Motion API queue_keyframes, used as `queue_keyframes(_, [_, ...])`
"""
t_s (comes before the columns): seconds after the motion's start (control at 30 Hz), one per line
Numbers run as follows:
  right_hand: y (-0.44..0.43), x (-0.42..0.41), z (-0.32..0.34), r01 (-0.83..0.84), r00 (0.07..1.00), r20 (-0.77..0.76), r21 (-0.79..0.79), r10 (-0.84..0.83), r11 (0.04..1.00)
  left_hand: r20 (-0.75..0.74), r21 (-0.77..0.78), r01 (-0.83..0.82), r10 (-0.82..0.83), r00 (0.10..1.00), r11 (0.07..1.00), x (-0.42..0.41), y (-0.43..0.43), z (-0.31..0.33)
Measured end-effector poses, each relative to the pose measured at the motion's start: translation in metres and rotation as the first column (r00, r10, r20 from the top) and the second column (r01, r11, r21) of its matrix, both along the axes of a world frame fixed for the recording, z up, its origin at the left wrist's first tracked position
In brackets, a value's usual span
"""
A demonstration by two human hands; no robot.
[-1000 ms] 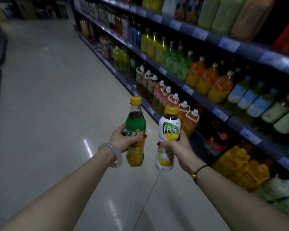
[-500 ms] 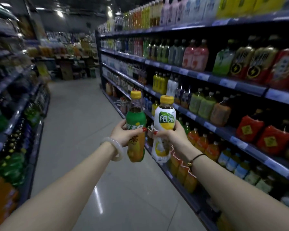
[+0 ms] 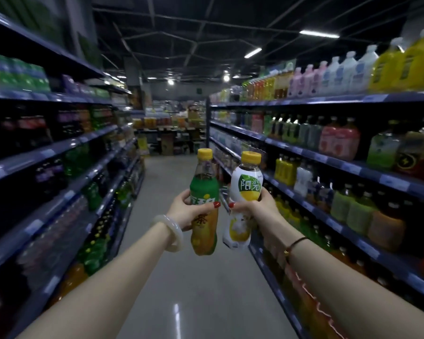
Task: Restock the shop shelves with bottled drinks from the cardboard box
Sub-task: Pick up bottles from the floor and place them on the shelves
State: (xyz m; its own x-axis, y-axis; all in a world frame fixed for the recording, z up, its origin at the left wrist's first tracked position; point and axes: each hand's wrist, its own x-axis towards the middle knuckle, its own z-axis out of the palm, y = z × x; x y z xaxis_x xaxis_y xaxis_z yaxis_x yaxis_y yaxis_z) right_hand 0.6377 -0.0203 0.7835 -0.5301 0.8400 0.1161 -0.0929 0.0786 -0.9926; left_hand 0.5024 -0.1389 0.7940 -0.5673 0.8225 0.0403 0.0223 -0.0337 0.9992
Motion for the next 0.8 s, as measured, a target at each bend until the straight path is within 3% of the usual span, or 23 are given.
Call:
queue_keyframes(0.13, [-0.012,-0.019,0.014,-0.186,0.983,0.005,0.044,0.186,0.982,0.007,0.017,-0.169,0.169,0.986,0.985,0.0,-0.035,0.012])
queue_keyframes(0.3, [-0.054,-0.048,0.022,-0.435,0.9,-0.003,0.077,0.436,0.897,0.01,0.052,-0.43,0.43,0.903,0.901,-0.001,-0.108,0.021])
queue_keyframes(0.53, [-0.164,-0.101,0.029,-0.711,0.702,0.015,0.065,0.712,0.7,-0.028,0.051,-0.7,0.701,0.712,0.712,0.005,-0.242,0.026])
queue_keyframes(0.8, [-0.33,-0.136,0.04,-0.906,0.422,-0.009,0.038,0.906,0.422,-0.013,0.047,-0.902,0.904,0.428,0.428,0.042,-0.4,0.047])
